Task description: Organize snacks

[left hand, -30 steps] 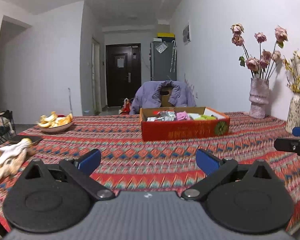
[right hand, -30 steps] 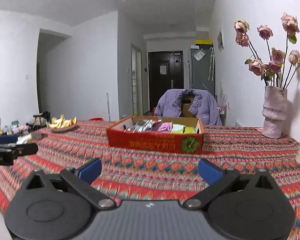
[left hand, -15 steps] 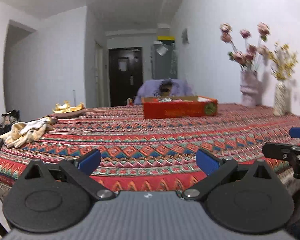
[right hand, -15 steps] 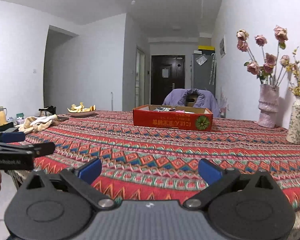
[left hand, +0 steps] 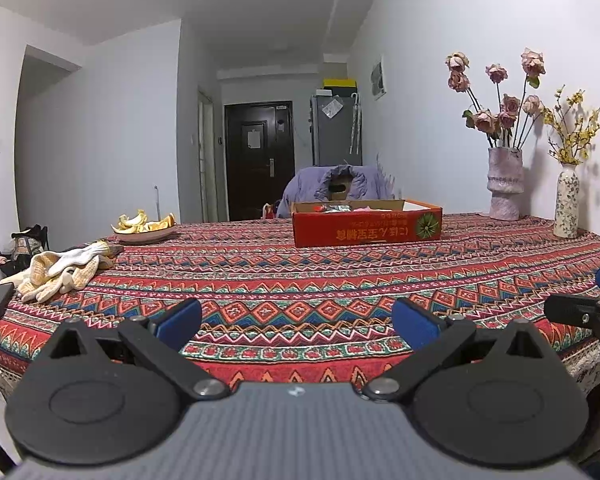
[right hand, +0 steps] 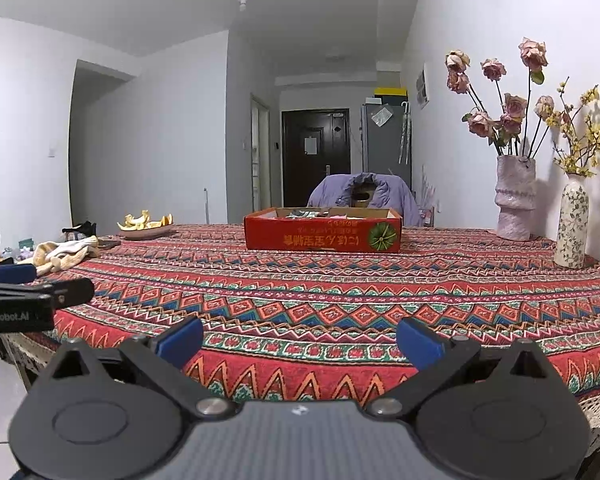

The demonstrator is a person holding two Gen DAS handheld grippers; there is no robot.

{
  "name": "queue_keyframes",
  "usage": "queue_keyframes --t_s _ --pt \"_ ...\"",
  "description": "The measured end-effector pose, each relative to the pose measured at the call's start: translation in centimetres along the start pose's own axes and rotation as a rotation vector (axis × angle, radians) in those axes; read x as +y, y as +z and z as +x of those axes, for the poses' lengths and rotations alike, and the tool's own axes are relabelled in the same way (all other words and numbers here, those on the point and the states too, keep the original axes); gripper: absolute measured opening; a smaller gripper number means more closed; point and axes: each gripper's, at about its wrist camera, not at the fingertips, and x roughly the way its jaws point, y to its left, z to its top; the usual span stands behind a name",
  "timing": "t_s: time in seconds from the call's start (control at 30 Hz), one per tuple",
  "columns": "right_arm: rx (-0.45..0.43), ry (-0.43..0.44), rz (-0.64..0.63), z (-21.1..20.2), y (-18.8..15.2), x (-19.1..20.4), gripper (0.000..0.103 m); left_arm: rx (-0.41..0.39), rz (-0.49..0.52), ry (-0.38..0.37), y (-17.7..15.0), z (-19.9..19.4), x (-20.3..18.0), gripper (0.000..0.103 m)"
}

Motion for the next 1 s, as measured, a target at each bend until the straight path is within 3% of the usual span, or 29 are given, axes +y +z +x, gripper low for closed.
queue_keyframes --t_s 1.0 --pt "0.005 -0.014 -0.005 0.00 -0.32 -0.36 0.103 -0.002 0.006 -0.007 -0.24 0.02 0.01 0.103"
